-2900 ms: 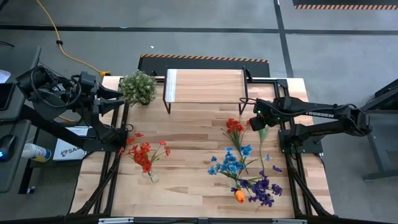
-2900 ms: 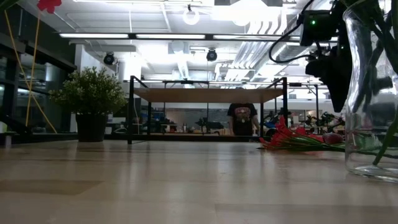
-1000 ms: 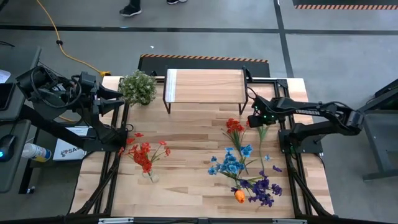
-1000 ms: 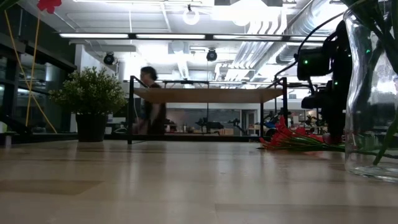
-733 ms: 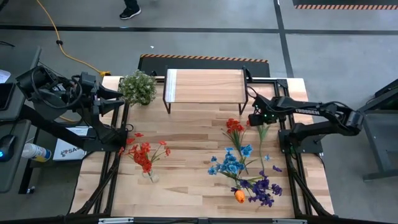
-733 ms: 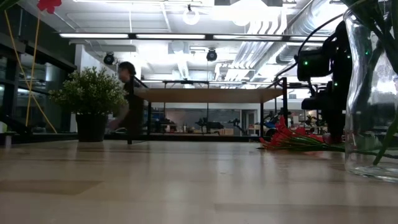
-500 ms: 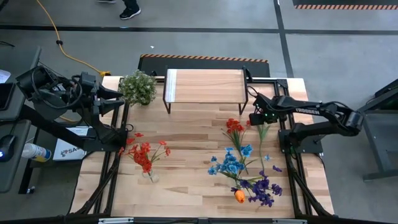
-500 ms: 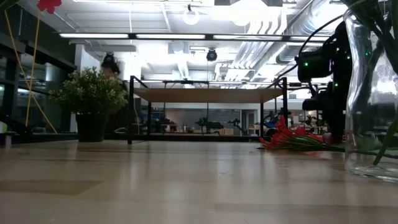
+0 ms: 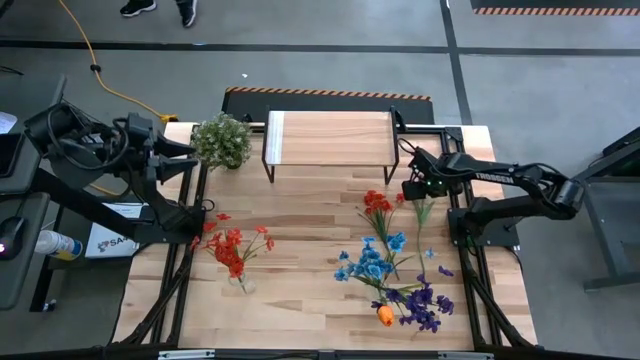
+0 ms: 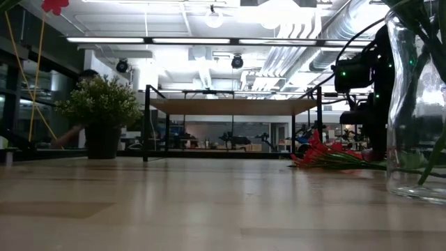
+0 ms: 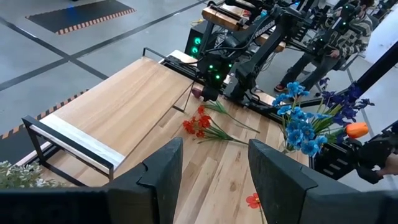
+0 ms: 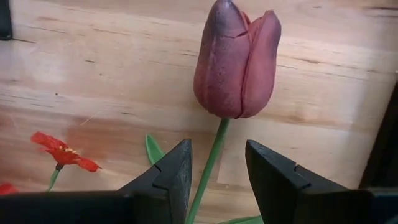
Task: Pick and place flowers into a vace then onto a shelf
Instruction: Put the red flower into the left transparent vase
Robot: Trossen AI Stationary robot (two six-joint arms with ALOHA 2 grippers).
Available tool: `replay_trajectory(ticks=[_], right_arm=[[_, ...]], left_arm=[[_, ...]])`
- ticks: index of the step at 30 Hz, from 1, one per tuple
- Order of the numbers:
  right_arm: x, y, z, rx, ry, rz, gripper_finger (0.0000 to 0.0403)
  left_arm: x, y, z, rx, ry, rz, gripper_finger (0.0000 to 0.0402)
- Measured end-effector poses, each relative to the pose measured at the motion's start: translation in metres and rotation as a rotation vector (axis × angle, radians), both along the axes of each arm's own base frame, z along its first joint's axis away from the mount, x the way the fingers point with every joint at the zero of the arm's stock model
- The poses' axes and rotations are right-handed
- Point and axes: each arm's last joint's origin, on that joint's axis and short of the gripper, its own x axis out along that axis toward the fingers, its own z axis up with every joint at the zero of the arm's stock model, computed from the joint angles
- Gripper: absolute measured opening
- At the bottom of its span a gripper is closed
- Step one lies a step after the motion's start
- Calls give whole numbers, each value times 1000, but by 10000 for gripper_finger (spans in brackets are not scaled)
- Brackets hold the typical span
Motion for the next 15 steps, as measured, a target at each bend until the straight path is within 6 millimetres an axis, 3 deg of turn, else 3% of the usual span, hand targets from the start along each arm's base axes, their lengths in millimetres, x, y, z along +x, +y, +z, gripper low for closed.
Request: replay_trajectory(ticks=[6,15], right_arm=[[-8,8,-20,38,-44,-38,140],[-6,5,-15,2,-30,-38,139]], left_arm=[[0,0,0,0,0,0,216],[-2,2,0,-2,-7,5,216]])
